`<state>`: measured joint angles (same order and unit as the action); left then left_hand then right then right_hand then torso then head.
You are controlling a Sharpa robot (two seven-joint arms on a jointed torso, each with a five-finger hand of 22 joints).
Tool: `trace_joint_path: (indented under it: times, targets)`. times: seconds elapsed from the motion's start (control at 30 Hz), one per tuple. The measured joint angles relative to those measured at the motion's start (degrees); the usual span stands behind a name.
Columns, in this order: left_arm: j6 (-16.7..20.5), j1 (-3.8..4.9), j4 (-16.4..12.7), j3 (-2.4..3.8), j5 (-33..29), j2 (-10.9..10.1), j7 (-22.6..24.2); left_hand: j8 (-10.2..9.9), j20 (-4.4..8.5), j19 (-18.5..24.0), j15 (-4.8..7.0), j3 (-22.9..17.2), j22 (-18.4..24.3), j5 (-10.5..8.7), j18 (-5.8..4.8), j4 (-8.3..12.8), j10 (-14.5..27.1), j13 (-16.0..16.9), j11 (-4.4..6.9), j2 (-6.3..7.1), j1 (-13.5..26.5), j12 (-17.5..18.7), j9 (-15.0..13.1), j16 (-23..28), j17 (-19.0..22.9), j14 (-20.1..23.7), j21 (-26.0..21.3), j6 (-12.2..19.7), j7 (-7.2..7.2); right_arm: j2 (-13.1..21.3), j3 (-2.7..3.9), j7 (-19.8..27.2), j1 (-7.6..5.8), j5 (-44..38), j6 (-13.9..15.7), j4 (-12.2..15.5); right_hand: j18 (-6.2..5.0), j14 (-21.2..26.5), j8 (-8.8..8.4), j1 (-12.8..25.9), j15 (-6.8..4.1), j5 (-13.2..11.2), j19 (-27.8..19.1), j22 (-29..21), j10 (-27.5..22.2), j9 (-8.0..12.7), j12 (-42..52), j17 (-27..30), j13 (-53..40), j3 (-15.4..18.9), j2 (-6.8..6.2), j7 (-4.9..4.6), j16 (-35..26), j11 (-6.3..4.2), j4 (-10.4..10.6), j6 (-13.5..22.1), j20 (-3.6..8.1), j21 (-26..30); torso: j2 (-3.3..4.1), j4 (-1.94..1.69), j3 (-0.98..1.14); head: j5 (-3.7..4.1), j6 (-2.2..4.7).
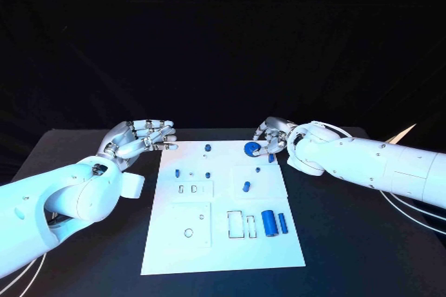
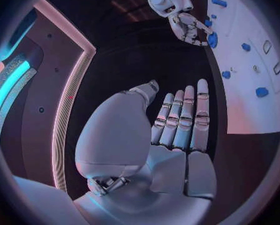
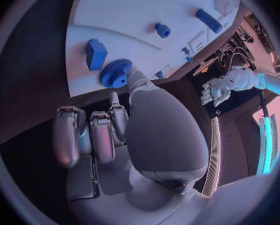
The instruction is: Assemble the parts on the task board
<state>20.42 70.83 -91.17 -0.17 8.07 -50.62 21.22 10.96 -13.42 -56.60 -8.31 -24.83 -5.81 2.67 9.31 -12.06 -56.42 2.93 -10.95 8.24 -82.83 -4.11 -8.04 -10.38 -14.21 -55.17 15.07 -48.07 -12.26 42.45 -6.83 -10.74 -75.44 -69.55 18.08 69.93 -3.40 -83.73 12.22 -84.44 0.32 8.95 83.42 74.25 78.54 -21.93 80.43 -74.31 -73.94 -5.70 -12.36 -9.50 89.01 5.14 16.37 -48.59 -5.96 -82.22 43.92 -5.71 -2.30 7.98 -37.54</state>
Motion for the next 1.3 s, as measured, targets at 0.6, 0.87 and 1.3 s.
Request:
trace_joint_path:
  times: [0.6,0.87,1.3]
  targets:
    - [0.0,0.0,0.1,-0.01,0.0,-0.1,0.0,0.0,0.0,0.0,0.0,0.0,0.0,0.0,0.0,0.0,0.0,0.0,0.0,0.0,0.0,0.0,0.0,0.0,-0.3,0.0,0.0,0.0,0.0,-0.9,0.07,0.5,0.7,0.8,-0.3,-1.3,0.65,0.0,2.42,1.0,-0.04,0.0,0.0,0.0,2.6,-0.3,1.3,0.0,0.0,-0.1,4.54,1.04,0.0,-0.9,-0.1,-1.1,0.01,-1.3,-0.02,-0.03,-0.03,-0.1,-0.38]
    - [0.0,0.0,0.1,-0.01,0.0,-0.1,0.0,0.0,0.0,0.0,0.0,0.0,0.0,0.0,0.0,0.0,0.0,0.0,0.0,0.0,0.0,0.0,0.0,0.0,-0.3,0.0,0.0,0.0,0.0,-1.0,-0.01,0.7,0.97,0.3,0.9,-1.3,0.87,0.1,2.41,1.0,-0.19,-0.3,0.2,0.0,3.7,0.4,2.4,0.0,0.0,-4.6,4.52,1.55,0.0,-1.49,-0.7,-2.6,0.27,-2.4,-0.03,0.01,-0.04,-0.24,-0.46]
    - [0.0,0.0,0.2,-0.01,0.0,-0.2,-0.1,0.0,0.0,0.0,0.0,0.9,0.0,0.0,0.0,0.8,0.0,0.0,0.0,0.0,0.0,0.0,0.0,0.0,-0.3,0.0,0.0,0.0,0.0,-0.6,-0.11,1.9,1.21,-4.5,5.4,1.1,0.9,0.2,1.83,1.0,-1.48,-1.3,0.3,0.0,4.5,3.3,3.1,0.0,0.0,-10.3,4.5,1.87,0.2,-2.27,-4.0,-2.9,1.16,-3.8,-0.08,0.01,-0.04,-0.38,-0.44]
